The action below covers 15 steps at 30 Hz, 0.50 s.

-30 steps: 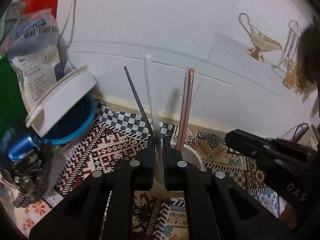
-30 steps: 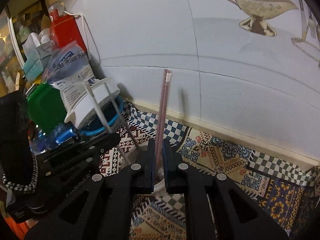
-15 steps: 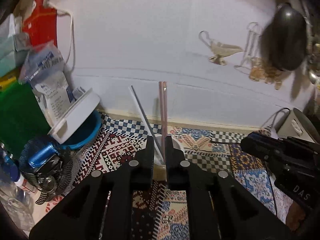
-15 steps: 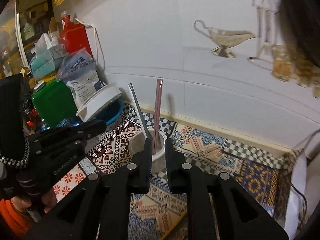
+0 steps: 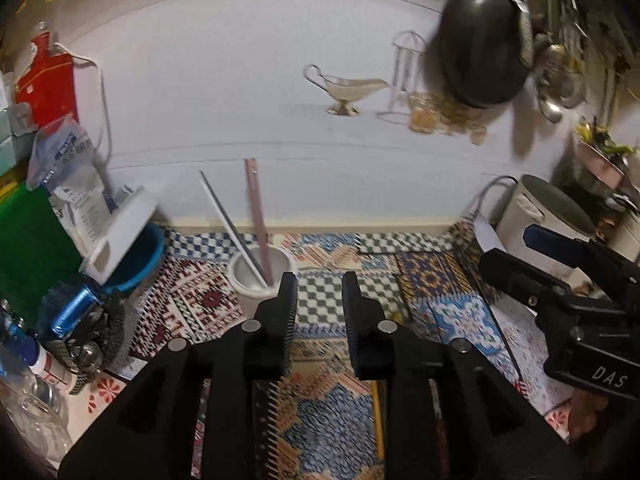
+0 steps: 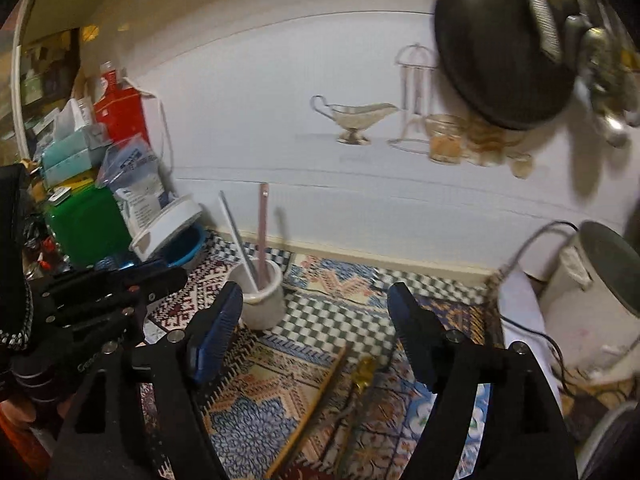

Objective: Organize utensils
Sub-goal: 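Move both tools down toward the gold spoon and yellow chopstick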

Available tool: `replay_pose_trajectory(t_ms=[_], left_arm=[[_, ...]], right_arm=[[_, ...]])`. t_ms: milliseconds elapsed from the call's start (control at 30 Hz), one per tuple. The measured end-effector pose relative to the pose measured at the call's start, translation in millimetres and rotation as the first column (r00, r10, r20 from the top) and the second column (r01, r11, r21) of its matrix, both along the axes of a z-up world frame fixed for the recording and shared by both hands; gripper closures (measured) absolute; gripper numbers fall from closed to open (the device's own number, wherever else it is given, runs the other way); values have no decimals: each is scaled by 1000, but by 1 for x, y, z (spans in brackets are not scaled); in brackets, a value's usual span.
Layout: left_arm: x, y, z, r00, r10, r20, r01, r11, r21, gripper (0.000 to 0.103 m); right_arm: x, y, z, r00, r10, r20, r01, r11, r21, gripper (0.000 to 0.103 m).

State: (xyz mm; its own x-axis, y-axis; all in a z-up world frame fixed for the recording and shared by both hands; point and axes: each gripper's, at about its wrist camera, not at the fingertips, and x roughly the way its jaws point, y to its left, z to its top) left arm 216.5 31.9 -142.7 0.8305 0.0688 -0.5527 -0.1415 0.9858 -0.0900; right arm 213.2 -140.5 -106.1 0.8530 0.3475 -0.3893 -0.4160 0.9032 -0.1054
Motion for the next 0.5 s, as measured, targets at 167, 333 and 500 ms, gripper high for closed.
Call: replay_pose_trajectory(t_ms=[167,333,500], left_arm=[[2,-17,-18,997,-53,-62,53,999,-12,60],[13,-28,-49,980,-98,-171,89,994,-58,49],[26,-33,-85,958,-109,-265,95,993,-66,49]], right_arm=[[-6,-18,-11,998,-52,-45,52,999,-5,27],[7,-42,-36,979,-127,-159,127,992,-13,26],[29,-64,-76,939,-193,-285,186,981,-52,26]])
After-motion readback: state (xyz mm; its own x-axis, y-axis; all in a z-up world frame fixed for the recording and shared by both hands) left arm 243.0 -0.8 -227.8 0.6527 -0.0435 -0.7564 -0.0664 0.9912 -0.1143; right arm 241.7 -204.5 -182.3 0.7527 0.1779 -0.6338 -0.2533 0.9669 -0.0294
